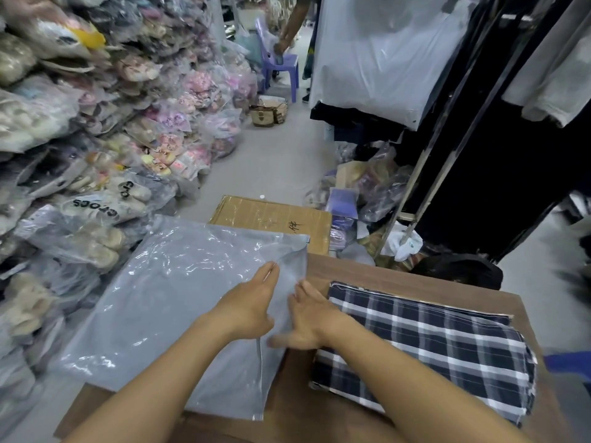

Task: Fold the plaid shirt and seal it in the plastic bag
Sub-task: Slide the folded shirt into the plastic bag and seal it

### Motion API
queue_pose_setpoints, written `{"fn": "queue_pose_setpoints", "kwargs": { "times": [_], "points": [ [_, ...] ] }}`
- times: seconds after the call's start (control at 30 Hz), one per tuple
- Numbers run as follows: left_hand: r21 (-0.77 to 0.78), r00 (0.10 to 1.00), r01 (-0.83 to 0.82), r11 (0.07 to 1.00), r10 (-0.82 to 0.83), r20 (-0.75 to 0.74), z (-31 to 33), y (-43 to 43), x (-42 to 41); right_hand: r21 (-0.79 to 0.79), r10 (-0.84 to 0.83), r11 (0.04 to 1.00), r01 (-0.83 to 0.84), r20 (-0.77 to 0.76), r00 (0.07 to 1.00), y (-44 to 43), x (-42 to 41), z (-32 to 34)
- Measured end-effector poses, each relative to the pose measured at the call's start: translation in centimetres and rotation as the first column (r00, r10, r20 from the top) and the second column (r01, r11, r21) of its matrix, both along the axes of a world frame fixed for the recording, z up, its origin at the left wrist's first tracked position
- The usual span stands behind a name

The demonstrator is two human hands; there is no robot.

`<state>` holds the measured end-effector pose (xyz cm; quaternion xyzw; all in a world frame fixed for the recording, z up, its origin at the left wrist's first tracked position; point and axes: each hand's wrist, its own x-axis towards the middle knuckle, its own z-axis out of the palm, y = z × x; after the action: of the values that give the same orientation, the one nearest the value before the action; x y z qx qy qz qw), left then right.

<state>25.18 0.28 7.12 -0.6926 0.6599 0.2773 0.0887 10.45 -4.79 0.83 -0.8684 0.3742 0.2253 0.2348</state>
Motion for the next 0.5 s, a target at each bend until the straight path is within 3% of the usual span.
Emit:
{"fn": "queue_pose_setpoints", "kwargs": {
  "times": [0.1,0.3,0.43,0.5],
  "points": [
    [-0.052,0.996,-0.062,0.997,0.065,0.063,0.3,-0.2,-0.4,-0.147,0.147,0.976,-0.162,-0.11,0.983,1.3,-0.5,-2.1],
    [-0.192,0.981,-0.125,0.973,0.151,0.125,2.1,-1.3,1.0,-0.231,0.094,0.966,-0.117,-0.109,0.99,1.9,-0.9,-3.1],
    [-0.138,0.996,-0.047,0.989,0.057,0.075,1.8,-0.9,0.2,-0.189,0.081,0.976,-0.11,-0.153,0.985,1.5,-0.4,-2.2],
    [-0.097,0.998,-0.028,0.995,0.032,0.045,1.1,-0.6,-0.3,-0.162,0.045,0.985,-0.062,-0.104,0.994,1.2,-0.6,-1.0]
  ]
}}
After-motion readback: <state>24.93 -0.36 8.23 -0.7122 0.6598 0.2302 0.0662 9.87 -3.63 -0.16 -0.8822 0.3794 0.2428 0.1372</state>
